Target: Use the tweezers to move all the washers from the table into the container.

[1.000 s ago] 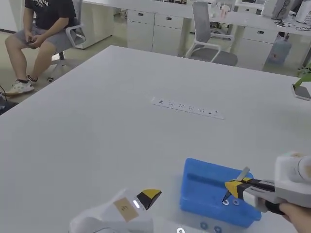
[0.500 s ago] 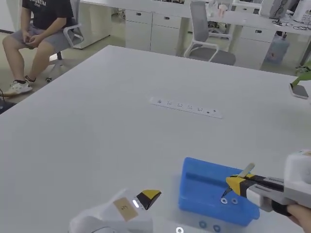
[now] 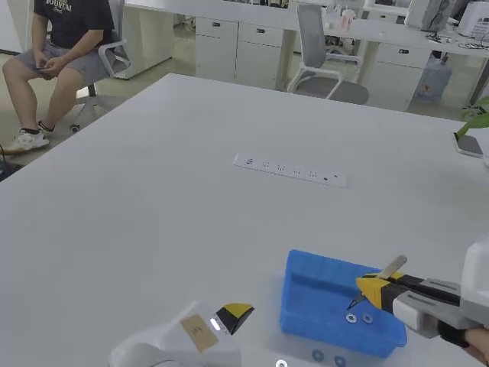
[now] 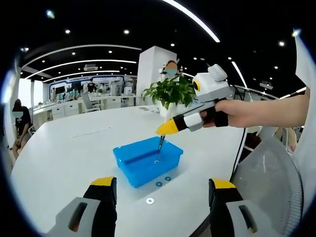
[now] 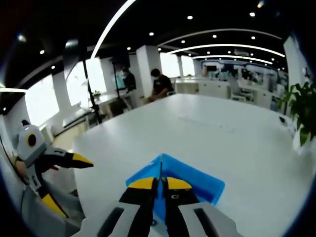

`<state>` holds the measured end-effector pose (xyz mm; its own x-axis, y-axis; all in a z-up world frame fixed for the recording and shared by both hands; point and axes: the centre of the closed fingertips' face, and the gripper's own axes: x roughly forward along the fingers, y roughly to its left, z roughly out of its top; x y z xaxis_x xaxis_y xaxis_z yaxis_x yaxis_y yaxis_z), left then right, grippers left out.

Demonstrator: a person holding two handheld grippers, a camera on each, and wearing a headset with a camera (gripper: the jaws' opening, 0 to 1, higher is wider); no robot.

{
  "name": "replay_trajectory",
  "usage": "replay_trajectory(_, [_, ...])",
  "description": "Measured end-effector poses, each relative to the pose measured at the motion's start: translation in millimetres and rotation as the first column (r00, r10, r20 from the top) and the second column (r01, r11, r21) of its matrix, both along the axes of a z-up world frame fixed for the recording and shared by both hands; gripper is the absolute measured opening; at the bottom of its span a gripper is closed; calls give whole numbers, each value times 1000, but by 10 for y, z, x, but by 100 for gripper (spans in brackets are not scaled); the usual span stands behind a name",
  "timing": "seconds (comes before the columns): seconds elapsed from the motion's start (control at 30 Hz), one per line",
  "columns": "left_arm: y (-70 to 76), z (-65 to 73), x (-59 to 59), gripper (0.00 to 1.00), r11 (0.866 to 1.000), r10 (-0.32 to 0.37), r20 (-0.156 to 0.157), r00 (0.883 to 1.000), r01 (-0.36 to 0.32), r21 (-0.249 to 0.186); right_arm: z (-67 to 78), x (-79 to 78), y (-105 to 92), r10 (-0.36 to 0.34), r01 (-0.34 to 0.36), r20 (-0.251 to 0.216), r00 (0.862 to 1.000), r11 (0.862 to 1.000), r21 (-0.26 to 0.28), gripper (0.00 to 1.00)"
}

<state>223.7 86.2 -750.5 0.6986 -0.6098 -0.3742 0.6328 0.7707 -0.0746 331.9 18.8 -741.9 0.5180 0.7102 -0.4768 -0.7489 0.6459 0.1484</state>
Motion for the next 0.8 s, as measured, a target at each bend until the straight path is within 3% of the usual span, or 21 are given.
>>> replay_trajectory(0.5, [-12, -28, -11, 77, 1000, -15, -8, 1000, 15, 7, -13, -219, -37, 14, -13, -20, 1000, 1000, 13, 4])
replay_trajectory(0.8, [-22, -30, -21, 77, 1000, -20, -9, 1000, 20, 9, -199, -345, -10, 26, -25, -53, 998, 1000, 4, 4])
